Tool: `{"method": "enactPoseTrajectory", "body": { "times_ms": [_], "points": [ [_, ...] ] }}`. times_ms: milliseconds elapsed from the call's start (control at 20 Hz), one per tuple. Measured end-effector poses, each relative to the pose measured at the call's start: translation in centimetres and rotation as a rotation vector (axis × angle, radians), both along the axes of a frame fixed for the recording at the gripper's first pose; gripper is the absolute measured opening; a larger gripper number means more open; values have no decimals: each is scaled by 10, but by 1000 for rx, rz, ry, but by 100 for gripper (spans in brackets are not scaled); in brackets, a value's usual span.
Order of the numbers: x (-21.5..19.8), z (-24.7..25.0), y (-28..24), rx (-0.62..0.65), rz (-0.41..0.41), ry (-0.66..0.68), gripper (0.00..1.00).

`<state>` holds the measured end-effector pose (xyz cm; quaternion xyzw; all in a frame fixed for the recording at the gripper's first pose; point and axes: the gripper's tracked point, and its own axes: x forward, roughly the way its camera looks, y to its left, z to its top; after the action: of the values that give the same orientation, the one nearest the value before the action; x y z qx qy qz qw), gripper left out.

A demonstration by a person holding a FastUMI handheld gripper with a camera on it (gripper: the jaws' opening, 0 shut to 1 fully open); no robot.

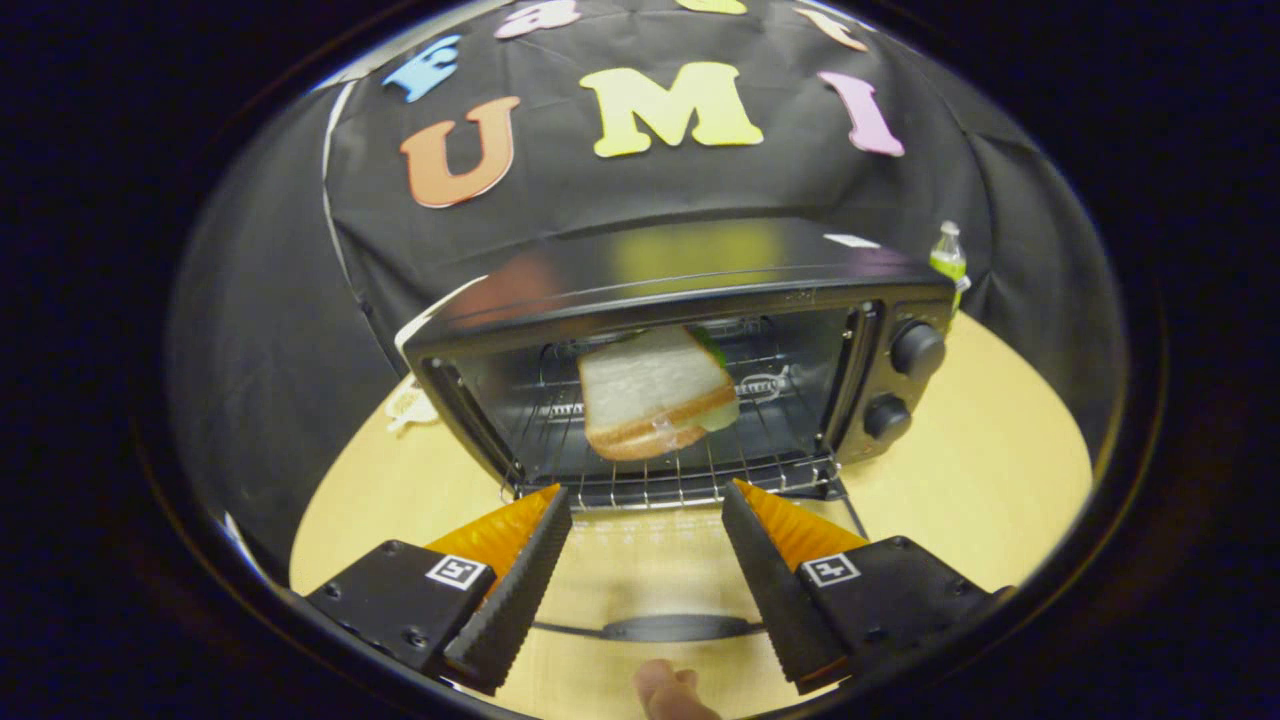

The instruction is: Open the toaster oven, put the food inside, and close the toaster oven door.

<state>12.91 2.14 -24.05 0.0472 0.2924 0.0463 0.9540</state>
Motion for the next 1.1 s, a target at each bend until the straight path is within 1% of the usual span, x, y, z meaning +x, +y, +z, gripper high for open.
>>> {"method": "enactPoseTrajectory", "body": {
  "times_ms": [100, 200, 250, 350, 400, 550, 600, 700, 850, 900, 1000, 1100],
  "points": [
    [-23, -7, -7, -81, -5, -33, 99],
    [-41, -16, -5, -89, -32, -36, 100],
    [-48, -21, -2, -80, -27, -28, 100],
    [-61, -42, -7, -87, -27, 13, 100],
    [-66, -51, -9, -95, -41, 30, 100],
    [-76, -75, -5, -105, -39, 87, 100],
    [-78, -65, -5, -92, -48, 63, 100],
    [-73, -73, -7, -117, -36, 66, 100],
    [-80, -87, -2, -133, 1, 107, 100],
    [-79, -93, -3, -130, 3, 126, 100],
    [-78, -84, -5, -137, -13, 101, 100],
    [-75, -89, -5, -147, -6, 103, 100]
  ]
}}
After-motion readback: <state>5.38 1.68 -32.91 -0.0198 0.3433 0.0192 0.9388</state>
